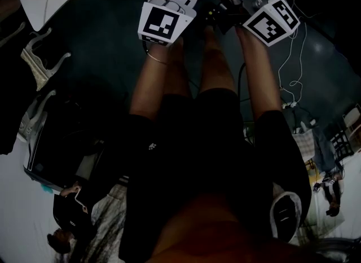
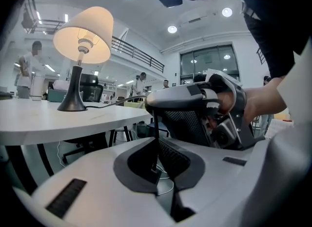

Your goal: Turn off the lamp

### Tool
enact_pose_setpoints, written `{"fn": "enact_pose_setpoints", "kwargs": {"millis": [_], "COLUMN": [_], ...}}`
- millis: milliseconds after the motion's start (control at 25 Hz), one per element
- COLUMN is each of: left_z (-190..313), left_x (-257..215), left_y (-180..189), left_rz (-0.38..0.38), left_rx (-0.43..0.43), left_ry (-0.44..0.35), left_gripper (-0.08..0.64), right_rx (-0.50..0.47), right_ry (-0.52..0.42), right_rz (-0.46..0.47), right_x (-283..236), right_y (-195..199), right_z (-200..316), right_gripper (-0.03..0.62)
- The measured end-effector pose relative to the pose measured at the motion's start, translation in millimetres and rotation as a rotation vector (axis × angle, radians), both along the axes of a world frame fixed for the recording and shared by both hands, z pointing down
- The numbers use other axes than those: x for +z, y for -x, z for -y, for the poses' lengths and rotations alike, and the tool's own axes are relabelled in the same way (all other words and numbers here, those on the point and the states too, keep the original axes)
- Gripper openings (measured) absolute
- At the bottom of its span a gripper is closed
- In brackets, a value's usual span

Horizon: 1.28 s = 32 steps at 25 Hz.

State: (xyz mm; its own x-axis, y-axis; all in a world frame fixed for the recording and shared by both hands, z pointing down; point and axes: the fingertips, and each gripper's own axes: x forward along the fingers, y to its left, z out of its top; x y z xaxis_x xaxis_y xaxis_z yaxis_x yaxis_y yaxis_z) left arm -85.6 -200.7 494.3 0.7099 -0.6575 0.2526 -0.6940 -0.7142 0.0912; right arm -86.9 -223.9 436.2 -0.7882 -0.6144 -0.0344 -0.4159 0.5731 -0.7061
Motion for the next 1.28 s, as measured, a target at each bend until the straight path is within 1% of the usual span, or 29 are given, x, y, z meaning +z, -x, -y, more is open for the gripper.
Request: {"fn": "enact_pose_setpoints", "kwargs": {"millis": [80, 200, 360, 480, 600, 680, 840, 960, 1120, 1200, 1280], "left_z": [-1.0, -4.3, -3.6, -2.7, -3.3, -3.6, -5.1, -4.9, -7.0, -9.7, -11.6], "left_x": [-1.7, -5.3, -10.4, -15.6, -23.6, -28.8, -37.5, -42.3, -47.8, -52.3, -56.4], "left_y": [-2.7, -11.0, -12.7, -12.3, -12.4, -12.9, -14.0, -12.4, -14.3, -16.9, -18.3], "left_rz": [-0.006, -0.013, -0.039, -0.049, -0.073, -0.074, -0.076, -0.088, -0.059, -0.046, -0.051], "left_rx": [0.002, 0.026, 0.022, 0.031, 0.044, 0.05, 0.062, 0.057, 0.075, 0.091, 0.098], "left_ry": [0.005, 0.019, 0.016, 0.001, -0.001, -0.008, -0.019, -0.021, -0.048, -0.061, -0.066], "left_gripper": [0.02, 0.02, 0.018, 0.018, 0.018, 0.018, 0.018, 0.018, 0.019, 0.018, 0.018], "right_rx": [0.005, 0.029, 0.117, 0.145, 0.14, 0.133, 0.125, 0.107, 0.077, 0.077, 0.083], "right_ry": [-0.024, -0.055, -0.084, -0.067, -0.028, -0.012, -0.015, -0.012, -0.016, -0.018, -0.017], "right_rz": [-0.024, -0.056, -0.072, -0.148, -0.225, -0.249, -0.293, -0.308, -0.326, -0.342, -0.344], "right_x": [0.1, -0.1, -1.1, 18.2, 43.4, 54.2, 65.2, 69.5, 70.8, 70.8, 70.4], "right_y": [-4.8, -15.0, -37.0, -47.9, -47.6, -43.1, -34.4, -27.6, -14.8, -10.6, -8.3], "right_z": [-1.4, -4.6, -5.1, -8.4, -17.3, -23.1, -32.0, -36.1, -37.3, -36.7, -35.3], "right_gripper": [0.009, 0.014, 0.012, 0.014, 0.023, 0.036, 0.078, 0.099, 0.13, 0.132, 0.132]}}
